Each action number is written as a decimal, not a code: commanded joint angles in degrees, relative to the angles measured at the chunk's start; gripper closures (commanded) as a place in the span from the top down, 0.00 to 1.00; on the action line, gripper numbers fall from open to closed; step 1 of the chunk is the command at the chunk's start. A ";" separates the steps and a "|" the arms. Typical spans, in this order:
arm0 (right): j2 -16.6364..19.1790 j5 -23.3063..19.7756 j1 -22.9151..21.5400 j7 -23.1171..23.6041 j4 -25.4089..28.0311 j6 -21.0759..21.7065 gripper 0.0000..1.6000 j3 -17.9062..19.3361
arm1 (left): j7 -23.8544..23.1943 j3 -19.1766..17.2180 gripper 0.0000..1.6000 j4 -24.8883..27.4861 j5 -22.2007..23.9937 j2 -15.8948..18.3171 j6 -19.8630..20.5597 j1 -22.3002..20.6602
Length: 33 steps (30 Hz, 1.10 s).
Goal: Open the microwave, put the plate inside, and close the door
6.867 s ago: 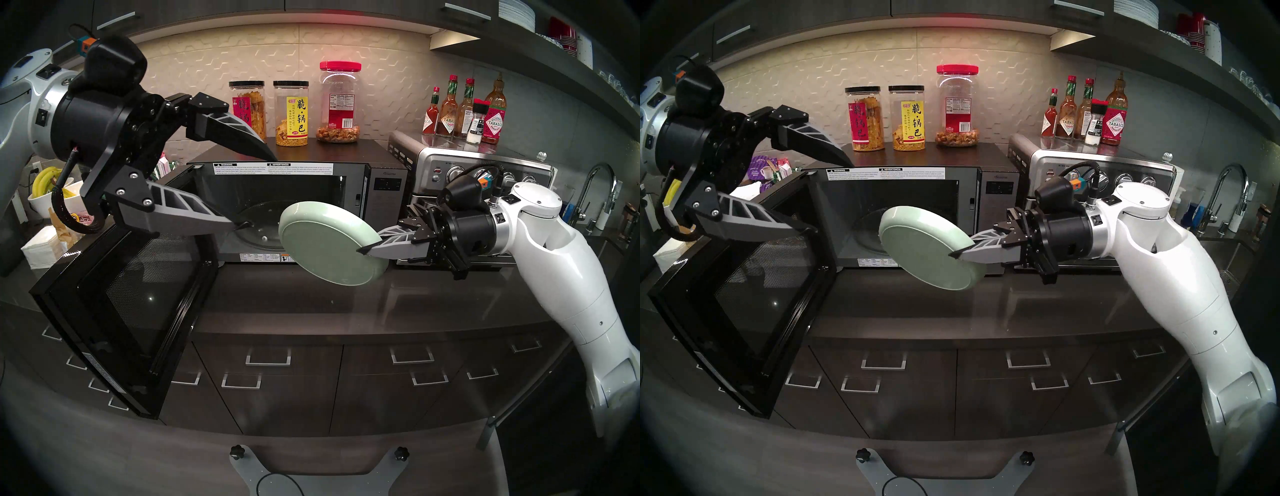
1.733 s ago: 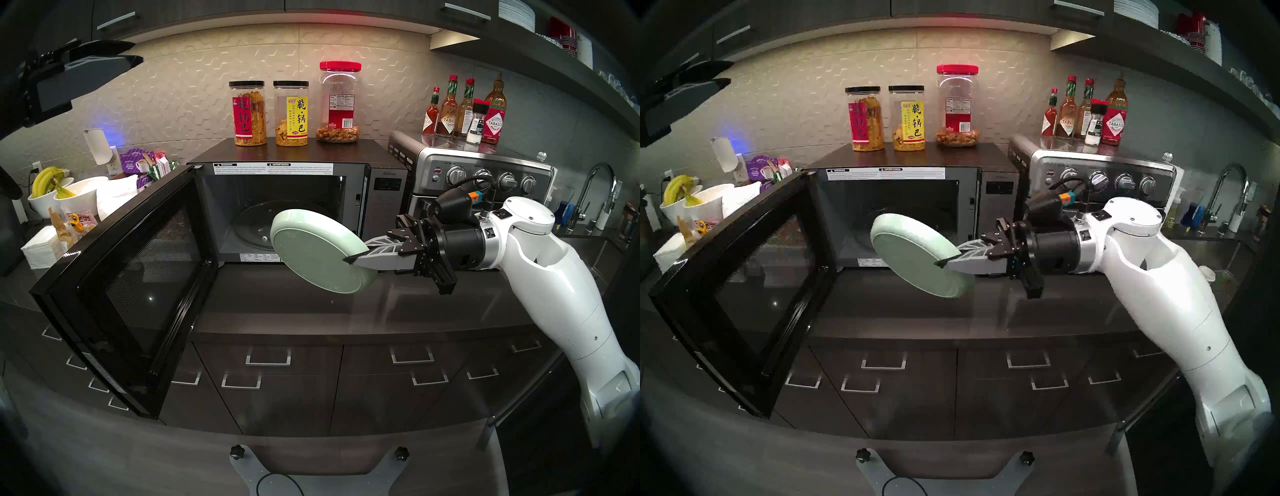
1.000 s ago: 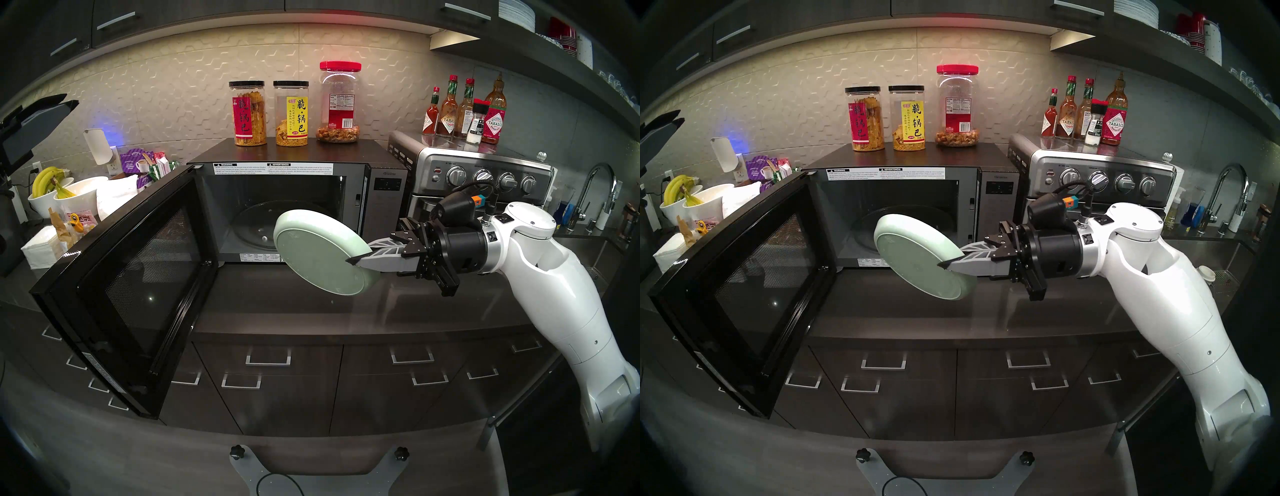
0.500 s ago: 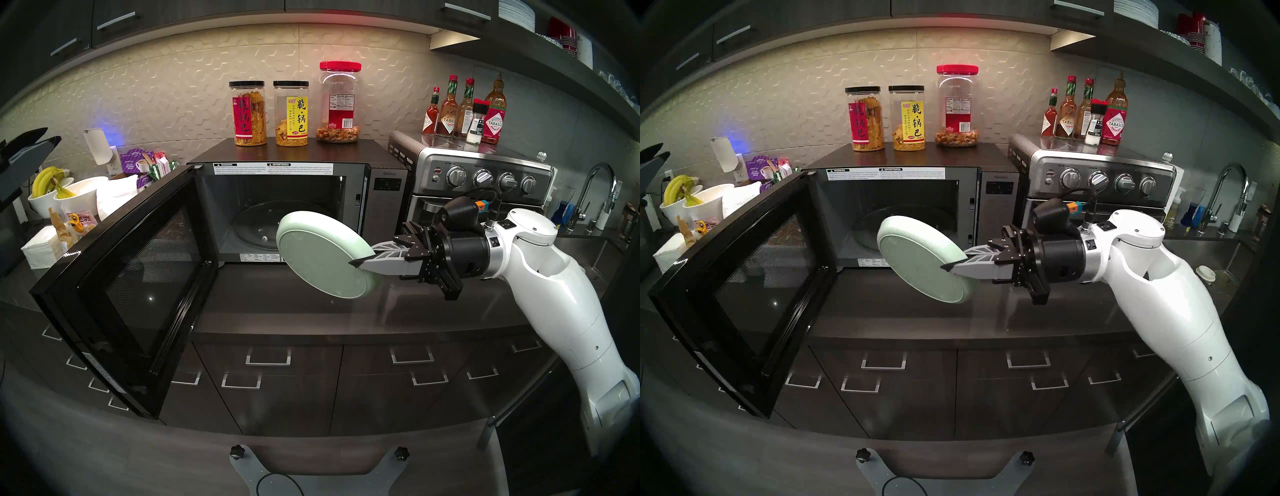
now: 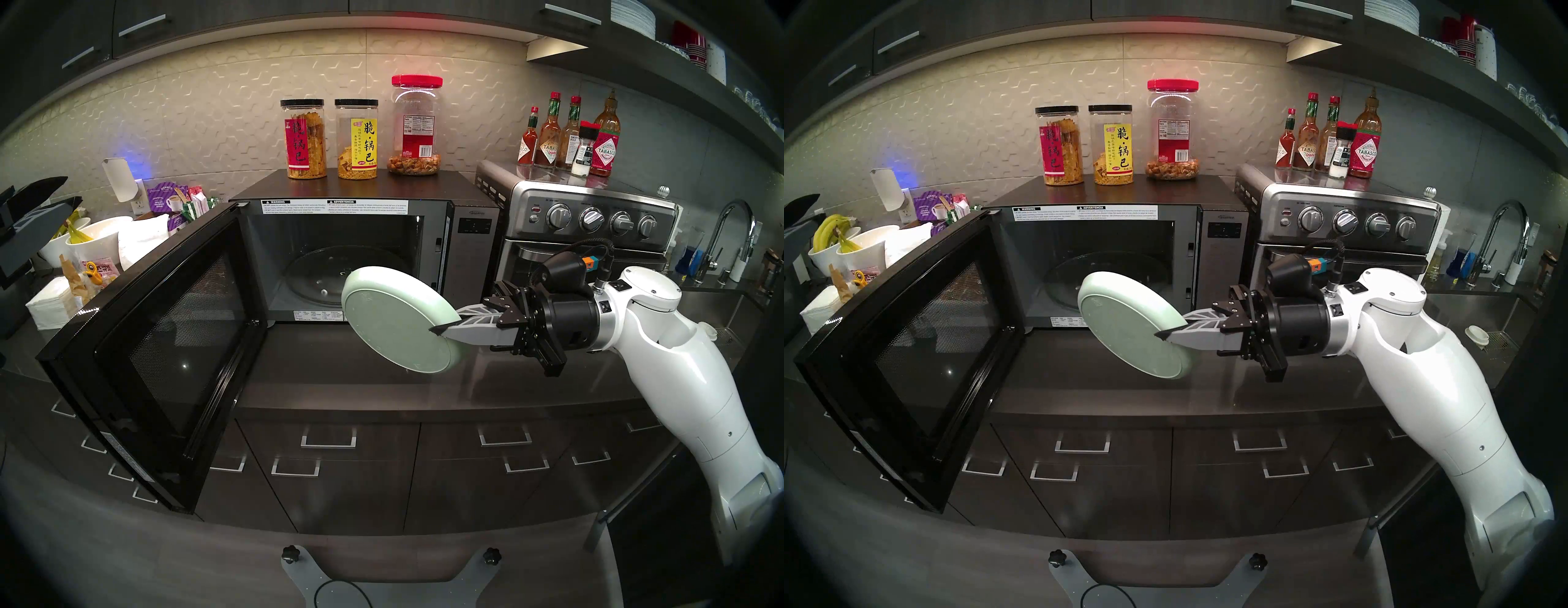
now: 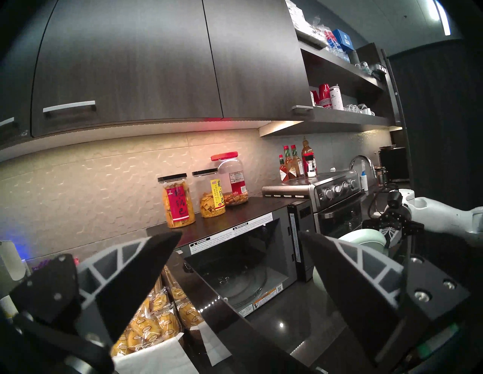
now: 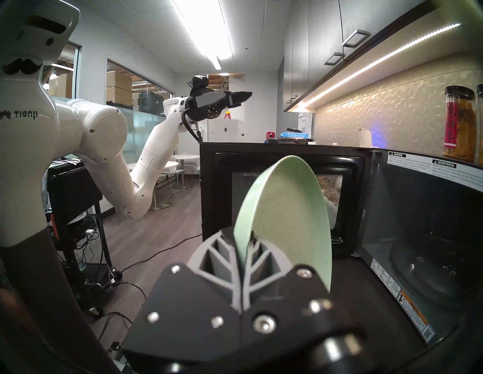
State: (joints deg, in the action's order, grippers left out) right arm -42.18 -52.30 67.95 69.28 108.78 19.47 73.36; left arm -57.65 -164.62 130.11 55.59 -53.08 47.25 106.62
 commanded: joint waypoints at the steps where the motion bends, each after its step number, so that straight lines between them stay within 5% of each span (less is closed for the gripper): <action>1: -0.02 -0.69 -0.23 0.28 -0.21 -0.38 0.00 0.90 | -5.56 -0.38 1.00 -1.76 -0.05 2.35 0.00 -0.73; 9: -0.32 -0.43 -0.26 0.30 -0.42 -0.37 0.00 0.74 | -6.67 -0.38 1.00 -3.82 -1.43 4.53 1.31 -4.83; 33: -0.57 -0.43 0.14 0.40 -0.83 -0.70 0.00 1.14 | -1.35 -0.38 1.00 -2.53 1.89 4.08 4.72 -4.39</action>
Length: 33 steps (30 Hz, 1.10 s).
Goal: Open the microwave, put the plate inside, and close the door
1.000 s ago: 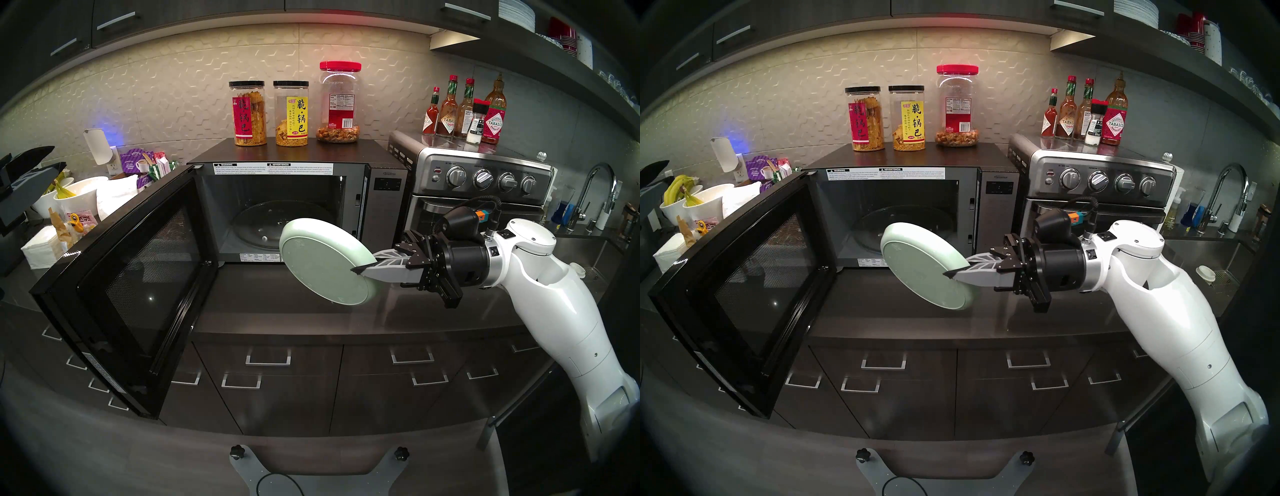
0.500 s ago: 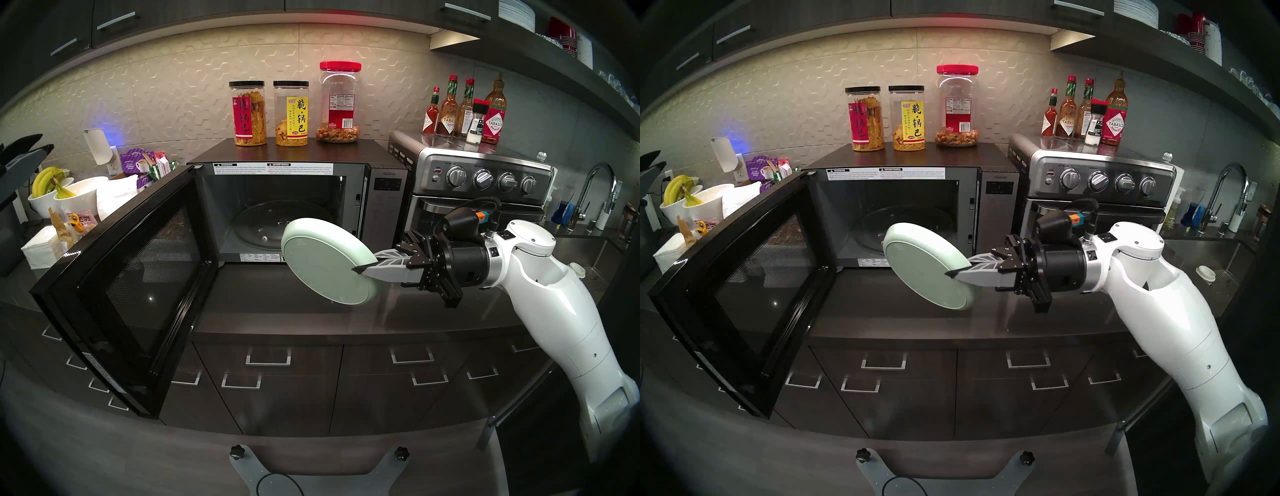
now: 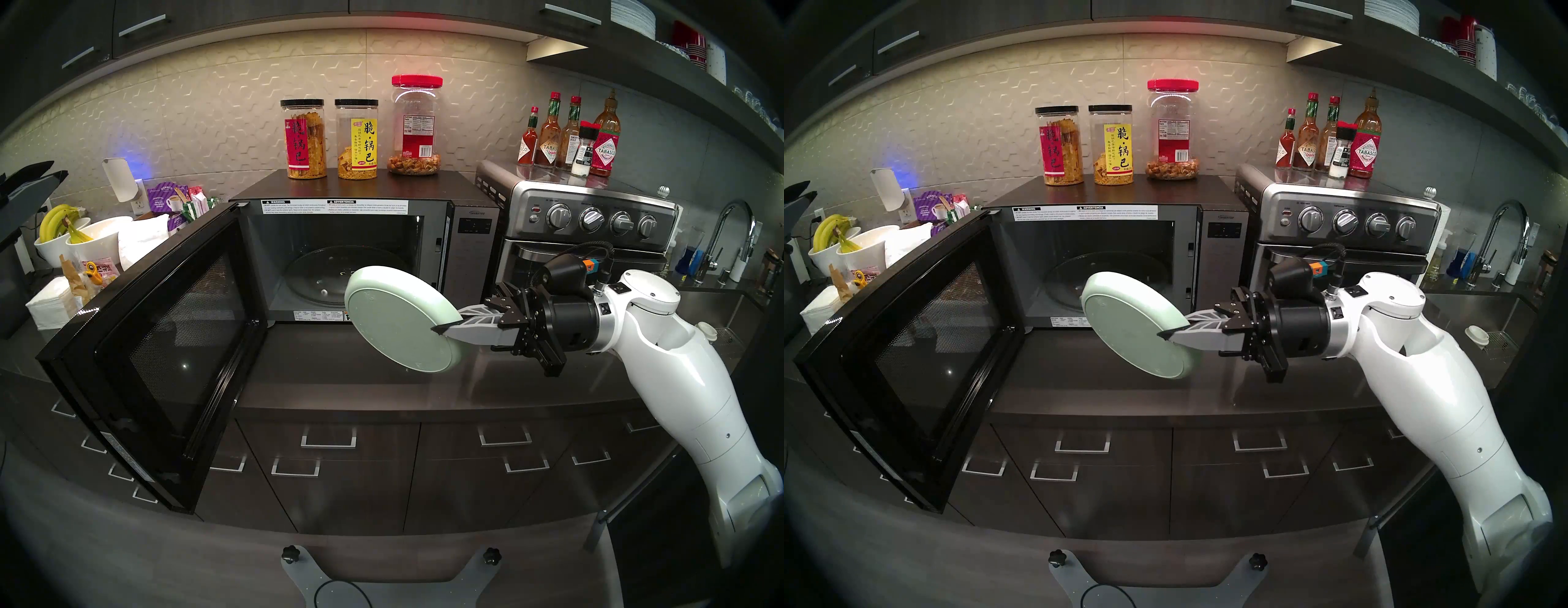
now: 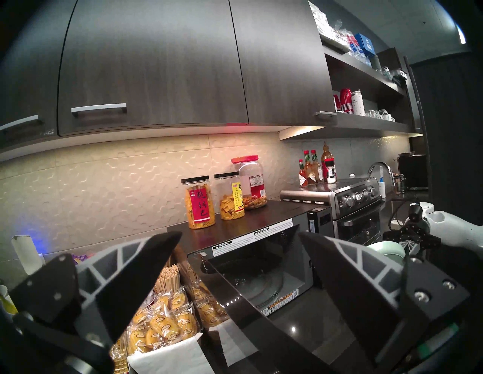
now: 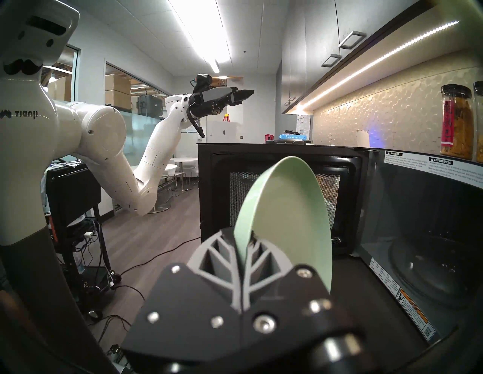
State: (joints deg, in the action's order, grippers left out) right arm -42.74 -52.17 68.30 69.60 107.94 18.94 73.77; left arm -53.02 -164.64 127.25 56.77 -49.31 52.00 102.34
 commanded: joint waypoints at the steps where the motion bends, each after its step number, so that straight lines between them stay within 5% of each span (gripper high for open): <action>1: 0.00 -0.58 -0.16 0.09 0.01 -0.19 0.00 0.78 | -6.27 -0.36 1.00 0.30 0.57 0.28 0.07 -0.21; 19: 0.24 -0.57 0.97 0.62 0.37 -0.69 0.00 1.70 | -4.87 -0.36 1.00 0.51 1.85 0.15 1.13 -0.77; 33: -1.24 2.73 2.25 -2.36 6.16 -3.38 0.00 1.11 | -4.39 -0.36 1.00 0.58 2.24 0.15 1.28 -0.81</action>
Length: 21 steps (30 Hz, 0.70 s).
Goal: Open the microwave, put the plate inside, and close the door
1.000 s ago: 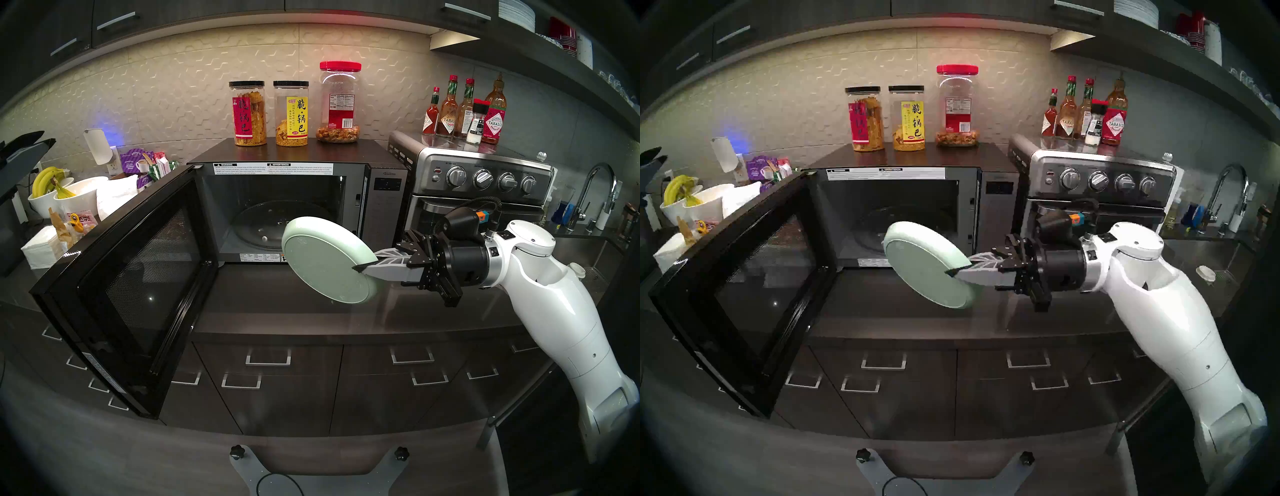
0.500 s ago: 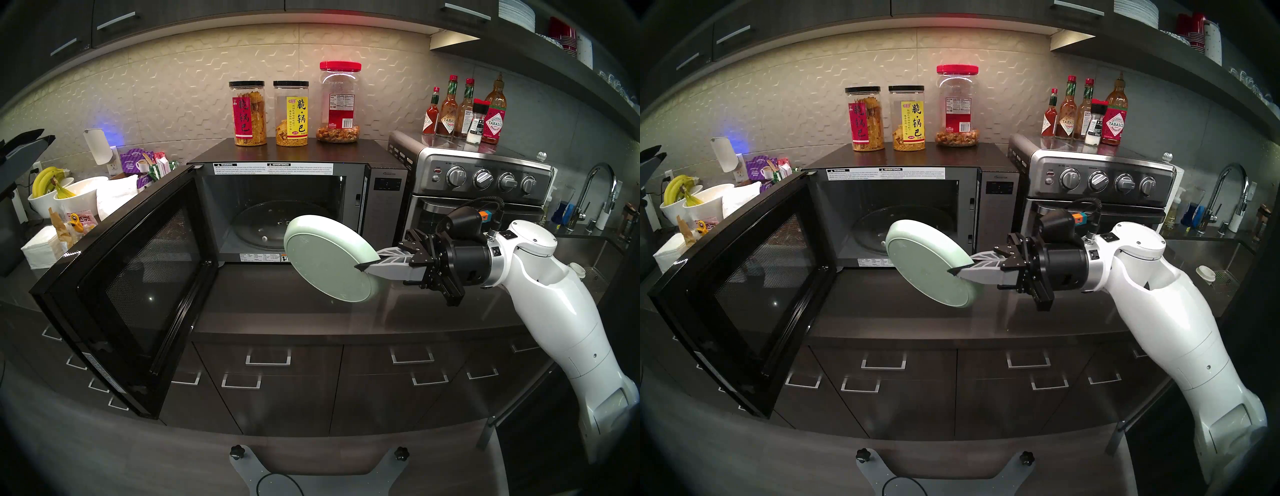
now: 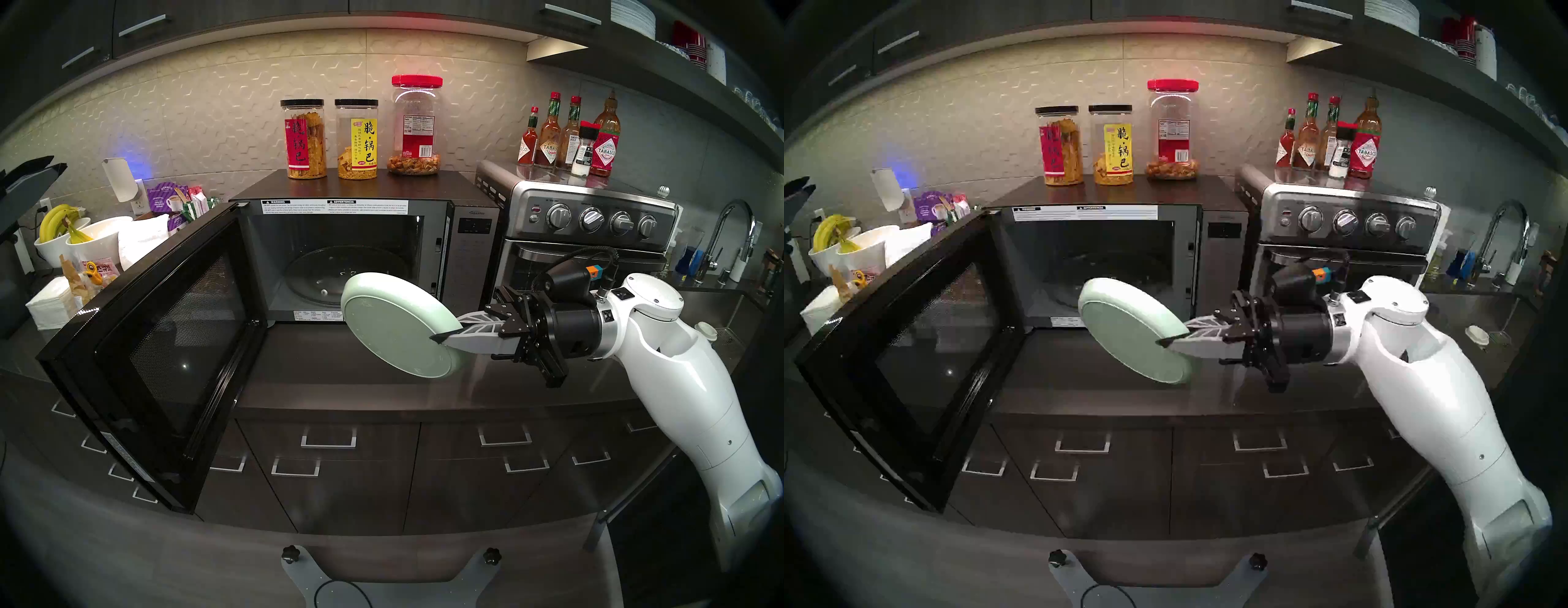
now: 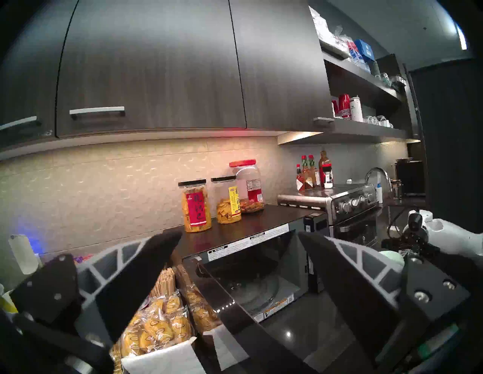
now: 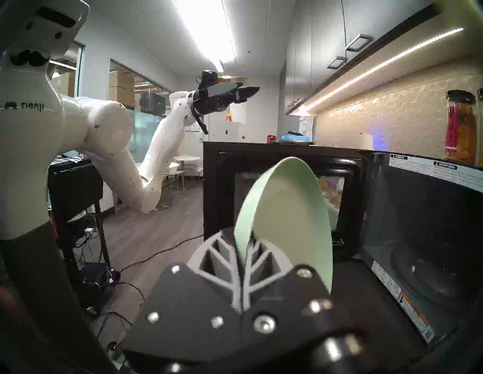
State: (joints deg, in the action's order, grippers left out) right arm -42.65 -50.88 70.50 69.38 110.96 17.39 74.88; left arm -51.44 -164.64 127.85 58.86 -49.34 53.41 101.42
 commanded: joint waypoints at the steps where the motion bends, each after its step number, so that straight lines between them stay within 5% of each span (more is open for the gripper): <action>1: -1.65 2.05 0.21 -2.63 3.53 -2.46 0.00 -0.15 | -6.28 -0.36 1.00 -0.07 -0.01 0.17 -0.12 0.07; 21: -7.49 18.04 0.60 -13.47 9.13 -10.02 0.00 -6.74 | -6.33 -0.36 1.00 -0.09 0.03 0.16 -0.08 0.04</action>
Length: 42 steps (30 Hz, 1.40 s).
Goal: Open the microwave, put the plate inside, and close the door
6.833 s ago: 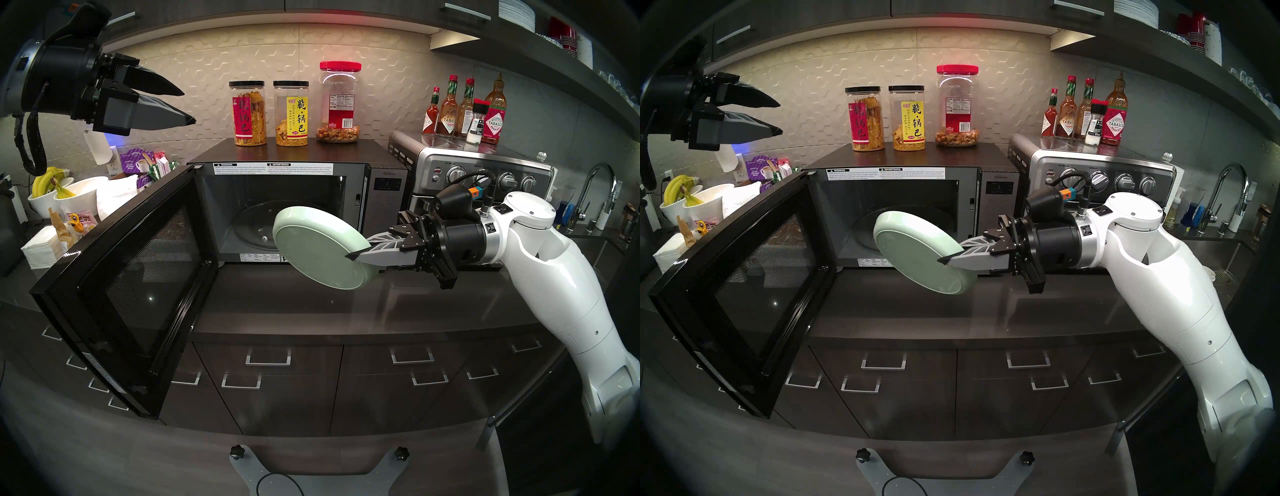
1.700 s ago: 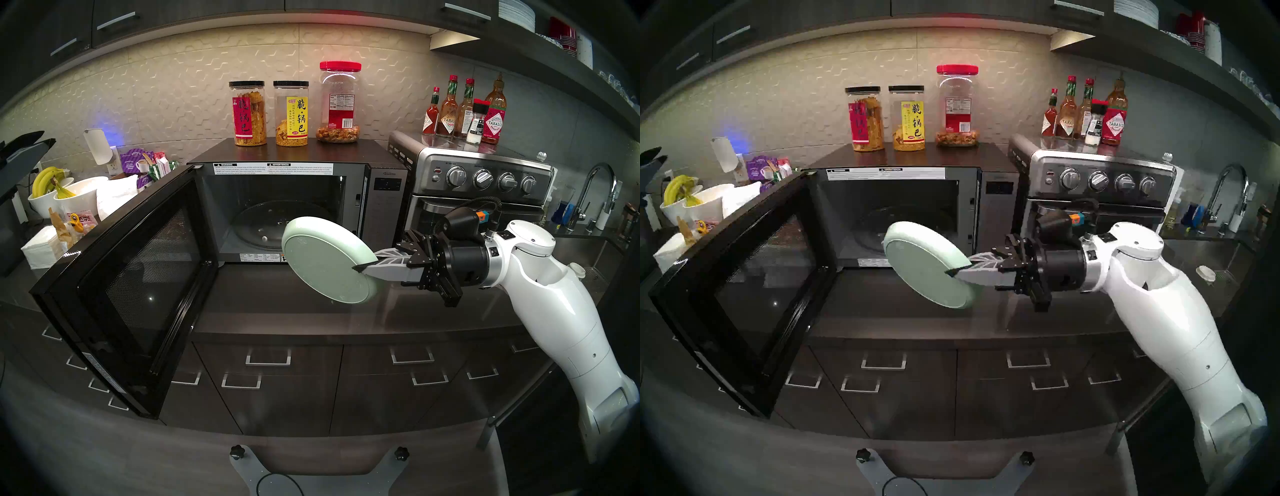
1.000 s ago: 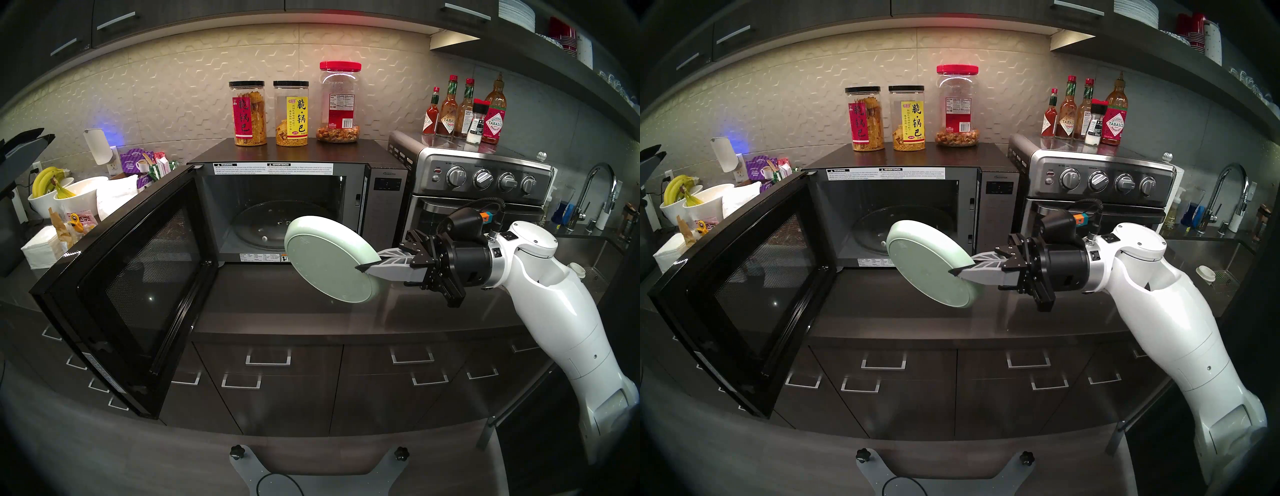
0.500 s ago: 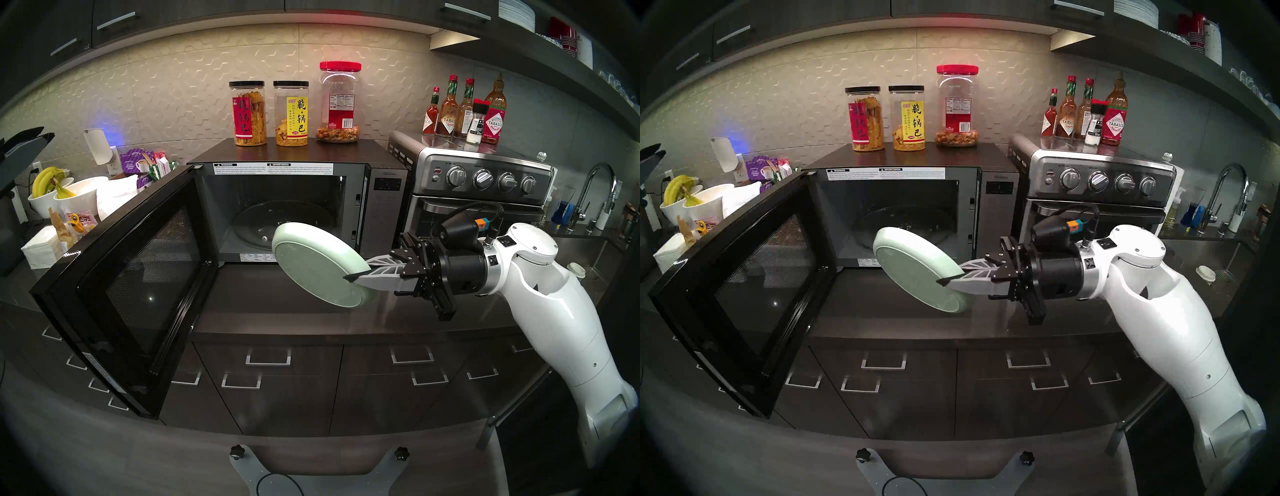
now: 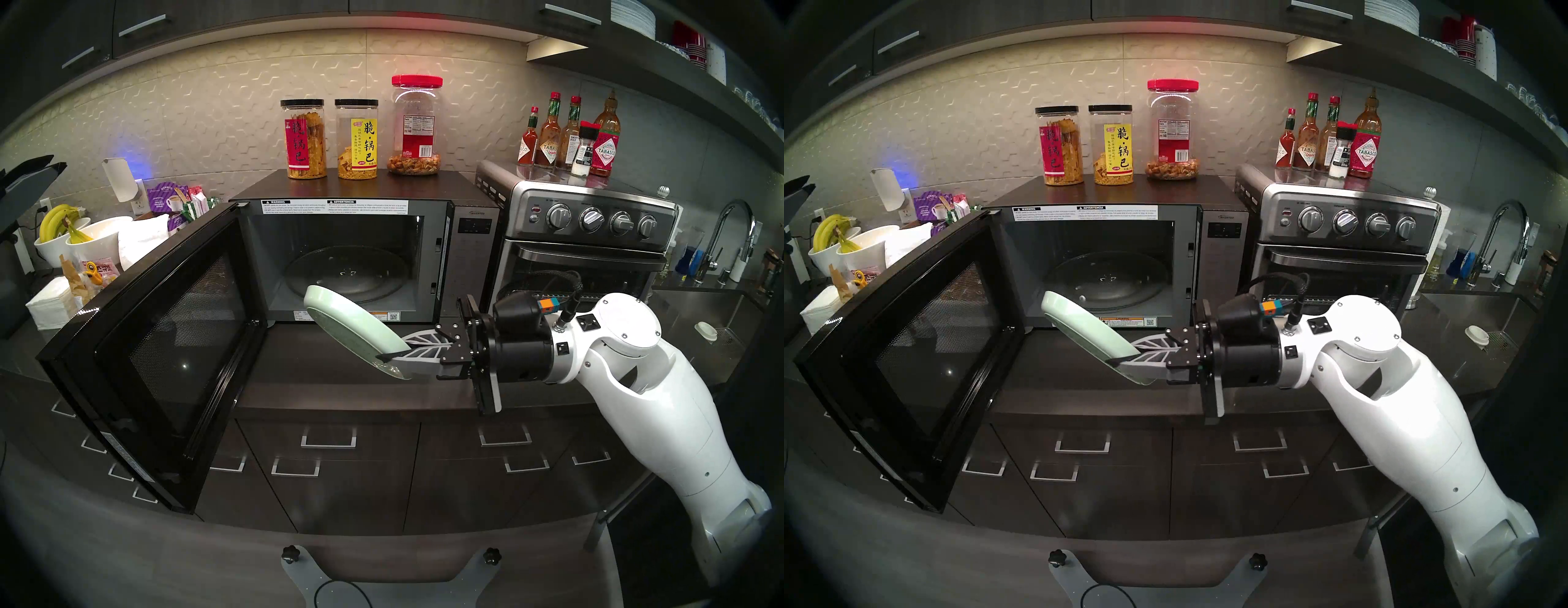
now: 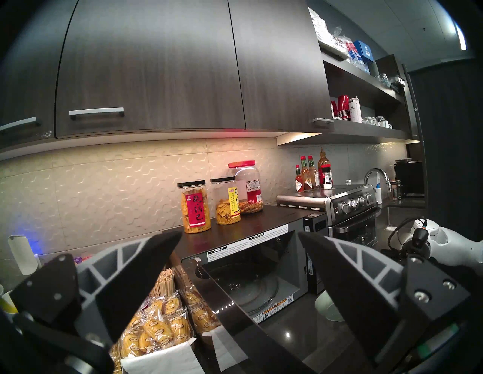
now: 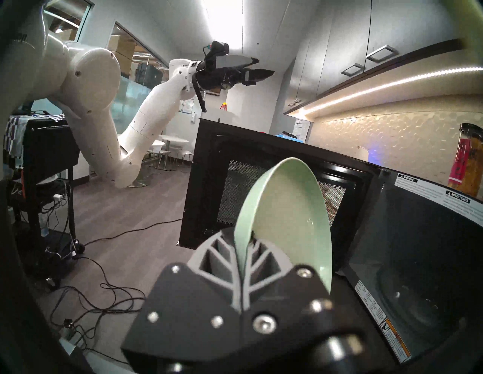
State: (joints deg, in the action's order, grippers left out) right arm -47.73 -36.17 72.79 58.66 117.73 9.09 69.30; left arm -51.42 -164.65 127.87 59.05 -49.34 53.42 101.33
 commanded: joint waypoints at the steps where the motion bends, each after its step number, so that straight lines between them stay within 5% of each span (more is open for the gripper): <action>1: -2.43 4.13 -2.20 -2.86 2.59 -1.56 0.00 -1.56 | -6.11 -0.35 1.00 -0.07 -0.04 0.17 -0.08 0.15; 20: -7.72 14.86 -13.44 -4.17 3.35 5.79 0.00 -7.74 | -5.85 -0.35 1.00 -0.02 0.09 0.15 -0.04 0.15; 42: -15.37 31.89 -24.83 -5.54 -3.32 9.96 0.00 -20.05 | -5.90 -0.35 1.00 -0.03 0.08 0.16 -0.05 0.17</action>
State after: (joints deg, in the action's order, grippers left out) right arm -60.02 -7.12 52.67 53.53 114.44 19.52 50.71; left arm -51.38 -164.67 127.89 59.13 -49.34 53.45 101.35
